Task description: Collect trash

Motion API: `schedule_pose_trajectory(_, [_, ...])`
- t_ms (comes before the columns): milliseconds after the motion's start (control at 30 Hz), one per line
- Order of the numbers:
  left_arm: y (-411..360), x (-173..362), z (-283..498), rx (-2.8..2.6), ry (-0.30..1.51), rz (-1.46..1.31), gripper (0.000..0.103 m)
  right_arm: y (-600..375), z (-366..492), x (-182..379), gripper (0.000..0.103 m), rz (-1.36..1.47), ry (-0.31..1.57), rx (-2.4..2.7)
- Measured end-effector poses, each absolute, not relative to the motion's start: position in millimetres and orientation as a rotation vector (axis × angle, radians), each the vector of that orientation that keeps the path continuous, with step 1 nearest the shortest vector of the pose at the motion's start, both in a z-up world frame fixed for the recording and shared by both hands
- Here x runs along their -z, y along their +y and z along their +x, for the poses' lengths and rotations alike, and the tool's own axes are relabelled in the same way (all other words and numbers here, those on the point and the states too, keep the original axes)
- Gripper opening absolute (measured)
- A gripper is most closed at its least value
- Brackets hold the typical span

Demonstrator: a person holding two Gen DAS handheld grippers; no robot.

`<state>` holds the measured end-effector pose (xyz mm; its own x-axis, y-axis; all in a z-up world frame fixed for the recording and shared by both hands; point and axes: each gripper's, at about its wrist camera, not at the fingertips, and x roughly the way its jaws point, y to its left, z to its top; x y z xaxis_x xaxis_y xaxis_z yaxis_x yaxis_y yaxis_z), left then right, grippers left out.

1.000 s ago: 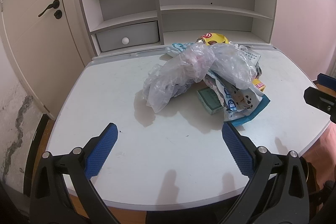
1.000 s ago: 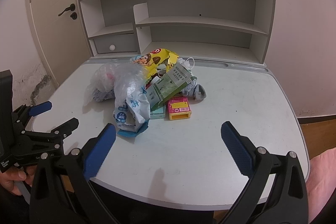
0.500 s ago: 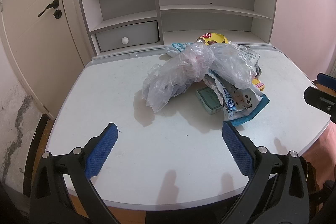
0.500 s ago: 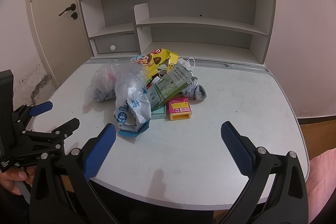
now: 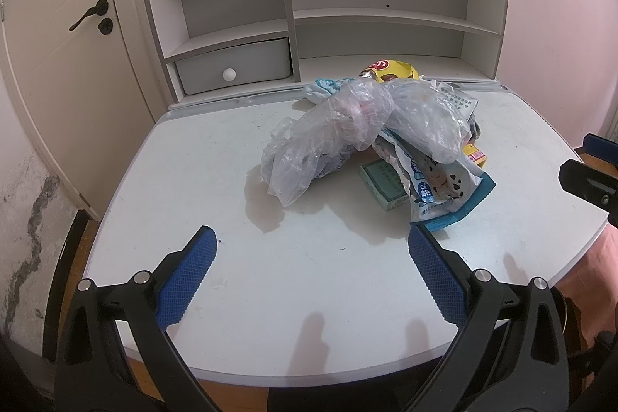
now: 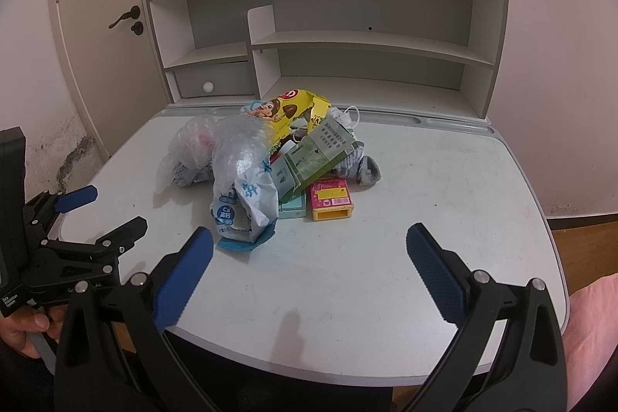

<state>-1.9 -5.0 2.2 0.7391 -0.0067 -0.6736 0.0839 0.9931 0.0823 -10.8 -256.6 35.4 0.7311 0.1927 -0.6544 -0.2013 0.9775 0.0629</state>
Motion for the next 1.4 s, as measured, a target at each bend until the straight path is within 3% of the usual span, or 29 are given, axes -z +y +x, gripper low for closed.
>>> schedule_pose_trajectory(433, [-2.8, -6.5, 10.3, 0.095, 0.743, 0.124, 0.097, -257.4, -10.5, -33.5, 0.097, -0.017, 0.729, -0.221])
schedule_pose_trajectory(767, [-27.9, -2.8, 94.0, 0.170, 0.766, 0.281, 0.096, -259.1, 0.3, -20.4, 0.097, -0.039, 0.768, -0.250])
schedule_pose_trajectory(833, [-31.6, 0.7, 105.5, 0.200, 0.767, 0.309, 0.084, -259.4, 1.9, -15.6, 0.097, -0.044, 0.779, -0.271])
schedule_pose_trajectory(900, [-31.0, 2.4, 111.7, 0.218, 0.780, 0.316, 0.041, -259.8, 6.5, -8.9, 0.097, -0.028, 0.802, -0.291])
schedule_pose_trajectory(967, [-24.4, 1.2, 116.1, 0.232, 0.804, 0.271, 0.026, -257.1, 12.0, -3.0, 0.097, -0.007, 0.828, -0.314])
schedule_pose_trajectory(1067, [-12.2, -11.6, 105.9, 0.229, 0.765, 0.244, 0.021, -245.7, 24.5, 4.4, 0.097, 0.013, 0.864, -0.366])
schedule_pose_trajectory(1267, [23.3, -41.9, 72.2, 0.198, 0.700, 0.157, 0.020, -216.0, 60.4, 12.0, 0.093, 0.030, 0.924, -0.416])
schedule_pose_trajectory(1400, [39.3, -53.2, 52.5, 0.181, 0.673, 0.114, 0.020, -203.5, 76.6, 20.1, 0.079, 0.021, 0.959, -0.399])
